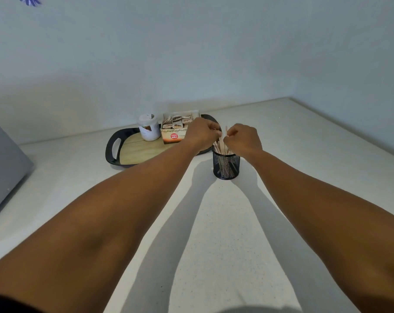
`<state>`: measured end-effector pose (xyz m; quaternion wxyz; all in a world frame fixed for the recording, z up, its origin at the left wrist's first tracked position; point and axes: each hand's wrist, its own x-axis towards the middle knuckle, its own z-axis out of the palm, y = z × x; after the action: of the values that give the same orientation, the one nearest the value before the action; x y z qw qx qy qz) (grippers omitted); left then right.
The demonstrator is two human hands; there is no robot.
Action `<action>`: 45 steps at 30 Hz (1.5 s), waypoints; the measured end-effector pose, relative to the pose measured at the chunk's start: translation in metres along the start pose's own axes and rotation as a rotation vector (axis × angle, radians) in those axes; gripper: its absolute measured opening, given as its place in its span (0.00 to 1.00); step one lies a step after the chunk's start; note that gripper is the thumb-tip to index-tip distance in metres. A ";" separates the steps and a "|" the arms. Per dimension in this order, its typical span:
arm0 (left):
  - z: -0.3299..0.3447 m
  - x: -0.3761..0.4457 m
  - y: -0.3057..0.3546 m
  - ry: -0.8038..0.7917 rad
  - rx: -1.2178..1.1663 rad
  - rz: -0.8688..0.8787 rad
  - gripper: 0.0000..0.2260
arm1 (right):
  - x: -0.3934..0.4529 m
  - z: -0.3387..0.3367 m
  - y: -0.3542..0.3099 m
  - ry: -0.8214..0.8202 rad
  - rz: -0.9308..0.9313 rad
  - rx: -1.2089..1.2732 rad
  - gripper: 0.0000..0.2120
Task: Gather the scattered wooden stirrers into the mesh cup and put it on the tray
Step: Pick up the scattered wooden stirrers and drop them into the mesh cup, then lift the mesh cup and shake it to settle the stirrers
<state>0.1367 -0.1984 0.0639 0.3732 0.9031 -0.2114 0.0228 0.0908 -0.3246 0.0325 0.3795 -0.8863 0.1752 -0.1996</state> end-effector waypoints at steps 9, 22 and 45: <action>0.010 -0.010 -0.027 0.013 -0.044 -0.143 0.08 | 0.003 0.004 0.022 0.075 0.105 0.098 0.31; 0.032 -0.013 -0.042 -0.051 -0.280 -0.296 0.09 | -0.019 0.024 0.045 -0.244 0.190 0.242 0.47; -0.012 -0.084 -0.168 0.113 0.234 -0.290 0.16 | -0.059 0.075 -0.004 -0.237 0.042 0.299 0.39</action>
<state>0.1290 -0.0531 -0.0560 0.2764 0.9585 -0.0536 0.0437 0.0772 -0.2496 -0.0254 0.5291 -0.8334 0.1160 -0.1098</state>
